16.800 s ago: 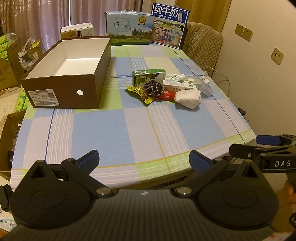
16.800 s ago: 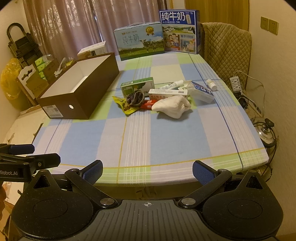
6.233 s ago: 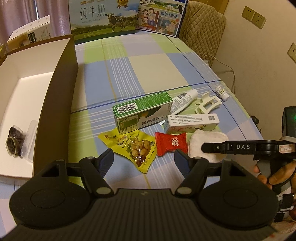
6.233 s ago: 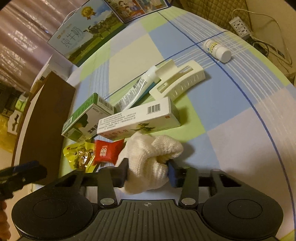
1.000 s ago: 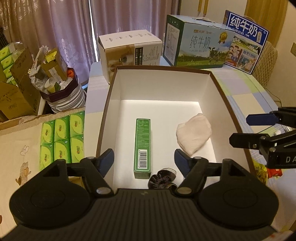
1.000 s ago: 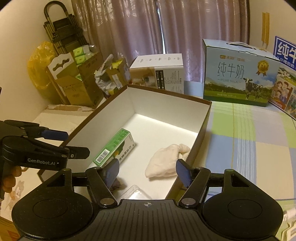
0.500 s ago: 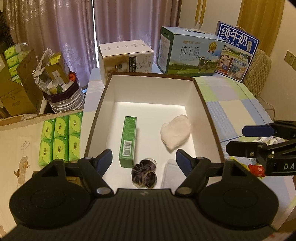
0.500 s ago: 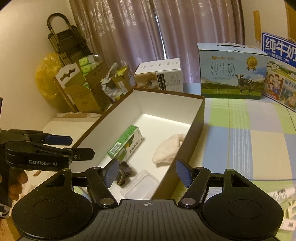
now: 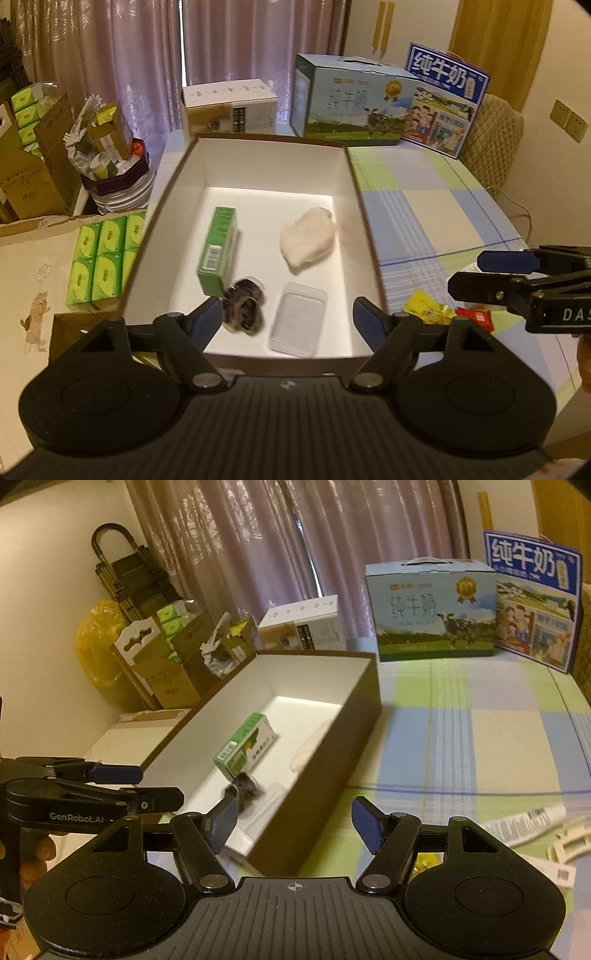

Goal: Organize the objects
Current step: 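Move both tools back toward the yellow snack packet and red candy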

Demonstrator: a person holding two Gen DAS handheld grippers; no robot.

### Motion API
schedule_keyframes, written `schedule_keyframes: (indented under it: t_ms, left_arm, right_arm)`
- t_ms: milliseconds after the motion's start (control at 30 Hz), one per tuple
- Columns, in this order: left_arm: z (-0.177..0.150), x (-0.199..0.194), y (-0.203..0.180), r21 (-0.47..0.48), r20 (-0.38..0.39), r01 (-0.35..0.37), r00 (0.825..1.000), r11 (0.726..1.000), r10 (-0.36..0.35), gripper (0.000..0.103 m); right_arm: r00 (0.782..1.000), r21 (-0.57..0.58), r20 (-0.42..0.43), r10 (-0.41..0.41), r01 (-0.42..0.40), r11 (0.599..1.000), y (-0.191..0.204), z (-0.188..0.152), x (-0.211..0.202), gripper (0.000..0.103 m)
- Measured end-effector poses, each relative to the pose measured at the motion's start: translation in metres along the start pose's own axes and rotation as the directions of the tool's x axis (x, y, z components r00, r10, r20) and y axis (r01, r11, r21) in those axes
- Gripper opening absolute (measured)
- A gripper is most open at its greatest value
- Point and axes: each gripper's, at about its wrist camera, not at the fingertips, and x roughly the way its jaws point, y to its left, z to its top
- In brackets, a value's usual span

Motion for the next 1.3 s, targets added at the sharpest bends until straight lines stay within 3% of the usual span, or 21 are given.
schedule_keyframes:
  t_ms: [533, 1300]
  left_arm:
    - [-0.020, 0.002, -0.082, 0.020, -0.045, 0.054, 0.998, 0.998, -0.053, 0.075]
    - [-0.044, 0.069, -0.188, 0.014, -0.177, 0.086, 0.981, 0.996, -0.082, 0.075]
  right_arm:
    - [0.999, 0.075, -0.045, -0.014, 0.017, 0.997, -0.074, -0.036, -0.047, 0.066]
    - [0.986, 0.131, -0.126, -0.110, 0.126, 0.983, -0.189, -0.064, -0.082, 0.066]
